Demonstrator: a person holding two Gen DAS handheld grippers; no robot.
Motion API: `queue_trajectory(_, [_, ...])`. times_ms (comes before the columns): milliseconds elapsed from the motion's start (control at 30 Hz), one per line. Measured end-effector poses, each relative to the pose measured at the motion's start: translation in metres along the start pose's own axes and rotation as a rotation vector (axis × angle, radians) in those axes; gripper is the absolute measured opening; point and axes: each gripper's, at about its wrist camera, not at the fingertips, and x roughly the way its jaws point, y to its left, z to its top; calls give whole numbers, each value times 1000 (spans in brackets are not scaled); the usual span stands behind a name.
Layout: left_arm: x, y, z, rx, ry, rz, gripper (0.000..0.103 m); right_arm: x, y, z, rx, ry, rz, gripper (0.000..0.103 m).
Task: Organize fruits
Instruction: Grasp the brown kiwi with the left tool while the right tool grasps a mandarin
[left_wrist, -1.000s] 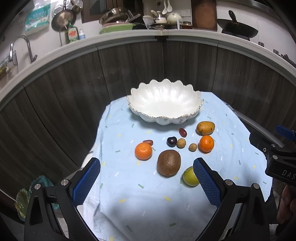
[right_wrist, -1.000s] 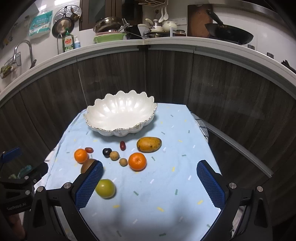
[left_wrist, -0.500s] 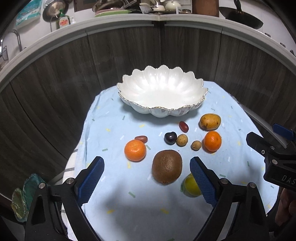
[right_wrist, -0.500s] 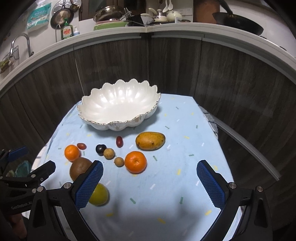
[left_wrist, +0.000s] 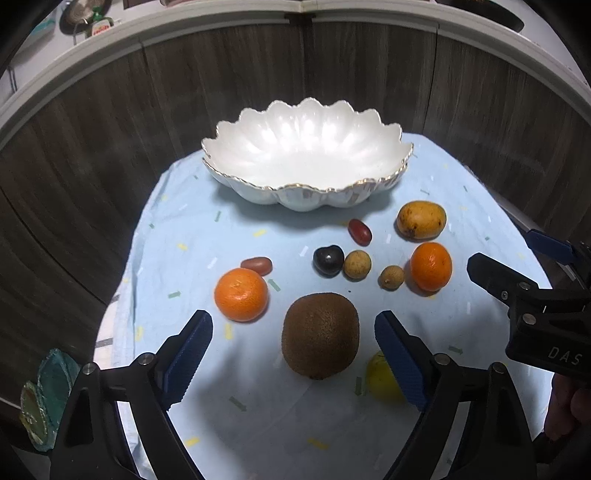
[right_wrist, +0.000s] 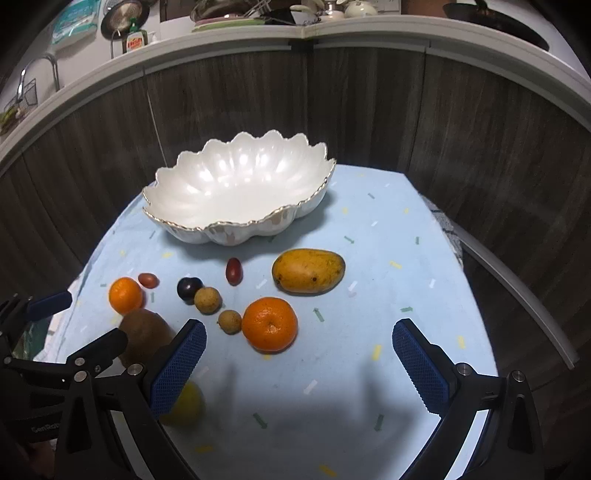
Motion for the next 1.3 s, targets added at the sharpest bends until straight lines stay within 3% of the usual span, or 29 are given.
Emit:
queue_trajectory(533, [33,-3,0,1,77,-62,77,41,4,5,-26,45,55,95])
queue_trajectory(867, [49,-8,-4,-11,127,-126,67,66,3,4,-12,92,109,72])
queue_trajectory(1100, [50,-7,-4,-26,122,-148,66,76,1,0,14,128,167,63])
queue_trajectory(1300, [49,-4,-5,-28,107,-136,56,75,3,0,1,116,189,49])
